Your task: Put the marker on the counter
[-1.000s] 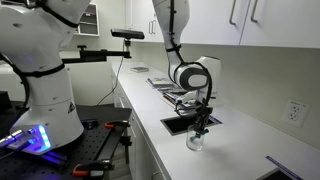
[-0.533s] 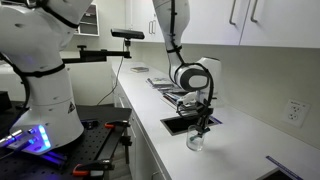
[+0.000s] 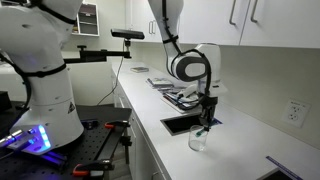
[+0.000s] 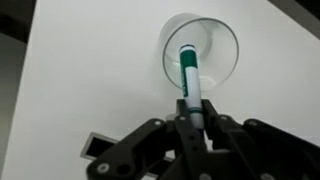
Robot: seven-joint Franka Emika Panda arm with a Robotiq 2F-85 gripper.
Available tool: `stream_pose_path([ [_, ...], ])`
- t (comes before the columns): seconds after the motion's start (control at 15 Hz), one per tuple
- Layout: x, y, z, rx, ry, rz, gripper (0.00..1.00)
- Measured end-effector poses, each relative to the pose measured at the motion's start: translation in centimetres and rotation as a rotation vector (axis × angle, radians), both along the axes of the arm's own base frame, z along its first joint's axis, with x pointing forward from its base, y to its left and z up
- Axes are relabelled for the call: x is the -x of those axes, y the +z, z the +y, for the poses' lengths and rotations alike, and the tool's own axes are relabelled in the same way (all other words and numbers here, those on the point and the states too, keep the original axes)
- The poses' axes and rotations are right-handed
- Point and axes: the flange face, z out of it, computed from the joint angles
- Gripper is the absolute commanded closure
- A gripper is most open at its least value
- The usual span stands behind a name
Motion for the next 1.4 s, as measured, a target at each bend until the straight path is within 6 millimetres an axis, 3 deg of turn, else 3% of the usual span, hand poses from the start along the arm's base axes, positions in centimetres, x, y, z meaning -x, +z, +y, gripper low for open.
stream_pose_path([
  [0.27,1.5,3.4,-2.8,-0.123,-0.182,-0.053,0.95],
  [0.47,2.1,4.3,-4.5,-0.226,-0.342,-0.071,0.95],
  [0.93,3.1,2.6,-9.6,-0.373,-0.746,-0.054,0.95],
  [1.4,1.0,1.3,-11.0,-0.539,-1.13,-0.132,0.95],
])
